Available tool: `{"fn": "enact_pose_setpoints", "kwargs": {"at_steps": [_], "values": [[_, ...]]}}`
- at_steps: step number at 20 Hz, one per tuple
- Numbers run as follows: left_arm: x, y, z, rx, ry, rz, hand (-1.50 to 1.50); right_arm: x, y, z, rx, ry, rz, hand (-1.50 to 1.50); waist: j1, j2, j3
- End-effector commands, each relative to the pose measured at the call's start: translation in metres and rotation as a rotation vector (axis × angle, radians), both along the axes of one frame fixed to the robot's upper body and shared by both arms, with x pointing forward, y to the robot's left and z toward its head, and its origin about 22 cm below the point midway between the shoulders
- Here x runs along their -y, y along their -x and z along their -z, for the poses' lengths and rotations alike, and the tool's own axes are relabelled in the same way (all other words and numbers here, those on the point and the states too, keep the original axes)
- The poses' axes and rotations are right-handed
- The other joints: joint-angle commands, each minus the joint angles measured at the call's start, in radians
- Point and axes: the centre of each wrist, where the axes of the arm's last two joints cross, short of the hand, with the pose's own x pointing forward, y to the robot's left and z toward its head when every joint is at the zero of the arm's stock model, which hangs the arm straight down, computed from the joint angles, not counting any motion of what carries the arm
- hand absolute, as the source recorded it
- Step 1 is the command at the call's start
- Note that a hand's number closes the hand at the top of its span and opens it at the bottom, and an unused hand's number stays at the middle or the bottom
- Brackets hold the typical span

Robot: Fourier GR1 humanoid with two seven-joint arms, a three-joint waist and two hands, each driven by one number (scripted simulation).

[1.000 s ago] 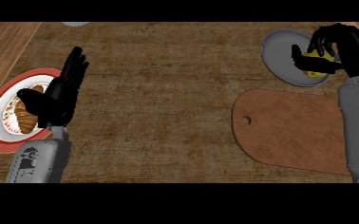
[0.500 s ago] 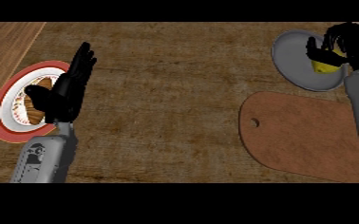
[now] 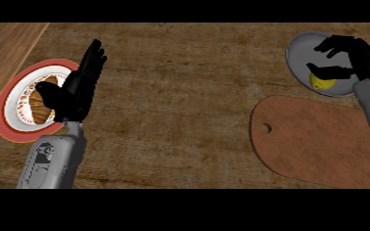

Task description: Pick the lemon from the cutting board and place it in the pan

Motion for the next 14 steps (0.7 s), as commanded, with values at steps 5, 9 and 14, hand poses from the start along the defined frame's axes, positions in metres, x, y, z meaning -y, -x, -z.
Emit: {"fn": "enact_pose_setpoints", "kwargs": {"at_steps": [5, 9, 14], "values": [[-0.004, 0.001, 0.007, 0.001, -0.015, -0.024, 0.00, 0.007, 0.008, 0.018, -0.056, -0.131, -0.103, -1.50, -0.011, -0.003, 0.001], [-0.010, -0.002, -0.003, 0.008, -0.004, -0.008, 0.00, 0.021, 0.013, 0.013, 0.093, -0.253, -0.086, -1.50, -0.013, -0.003, 0.003], [-0.019, 0.002, 0.000, -0.015, -0.013, -0.040, 0.00, 0.052, 0.025, -0.001, 0.197, -0.460, -0.074, -1.50, -0.041, -0.017, 0.001]]}}
